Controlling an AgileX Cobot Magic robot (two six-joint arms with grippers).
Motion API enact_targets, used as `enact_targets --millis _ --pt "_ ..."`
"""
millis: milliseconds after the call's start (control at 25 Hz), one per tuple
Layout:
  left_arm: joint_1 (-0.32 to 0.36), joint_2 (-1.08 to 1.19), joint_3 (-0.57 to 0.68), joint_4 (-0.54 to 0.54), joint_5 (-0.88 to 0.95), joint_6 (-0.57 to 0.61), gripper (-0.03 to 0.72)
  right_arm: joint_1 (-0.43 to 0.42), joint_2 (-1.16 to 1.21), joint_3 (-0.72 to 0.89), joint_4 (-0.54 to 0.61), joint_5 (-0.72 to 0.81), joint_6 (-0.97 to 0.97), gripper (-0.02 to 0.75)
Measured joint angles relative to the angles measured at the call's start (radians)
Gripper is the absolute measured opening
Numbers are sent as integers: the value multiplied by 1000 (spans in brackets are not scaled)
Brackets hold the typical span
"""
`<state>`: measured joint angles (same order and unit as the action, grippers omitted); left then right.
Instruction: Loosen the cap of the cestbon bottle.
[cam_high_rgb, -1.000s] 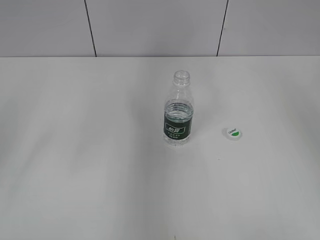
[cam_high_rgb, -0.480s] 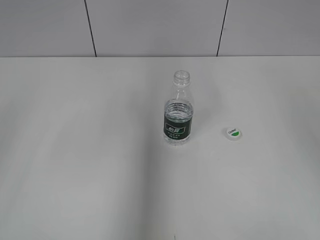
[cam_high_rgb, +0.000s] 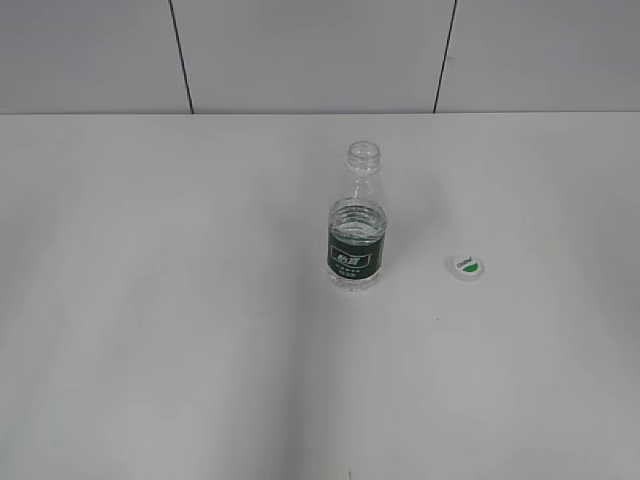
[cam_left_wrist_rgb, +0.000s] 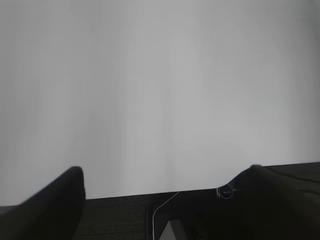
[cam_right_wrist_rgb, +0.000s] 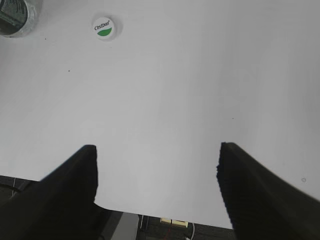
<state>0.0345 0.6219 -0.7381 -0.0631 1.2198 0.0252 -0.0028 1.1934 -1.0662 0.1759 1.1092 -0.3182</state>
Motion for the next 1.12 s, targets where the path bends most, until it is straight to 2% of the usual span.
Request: enact_targets --millis 320,560,760,960,1120 --pt "0 -131 160 -5 4 -9 587 0 -105 46 0 -6 0 568" --pt "0 -181 170 -2 -33 -10 587 0 -186 49 3 2 5 568" --pt "0 -183 208 8 -137 -10 587 0 -249 49 5 9 13 568" --pt "0 -183 218 9 -149 -10 587 0 -291 51 5 55 25 568" --pt "0 -183 218 9 -149 -10 587 0 -350 112 6 59 29 568"
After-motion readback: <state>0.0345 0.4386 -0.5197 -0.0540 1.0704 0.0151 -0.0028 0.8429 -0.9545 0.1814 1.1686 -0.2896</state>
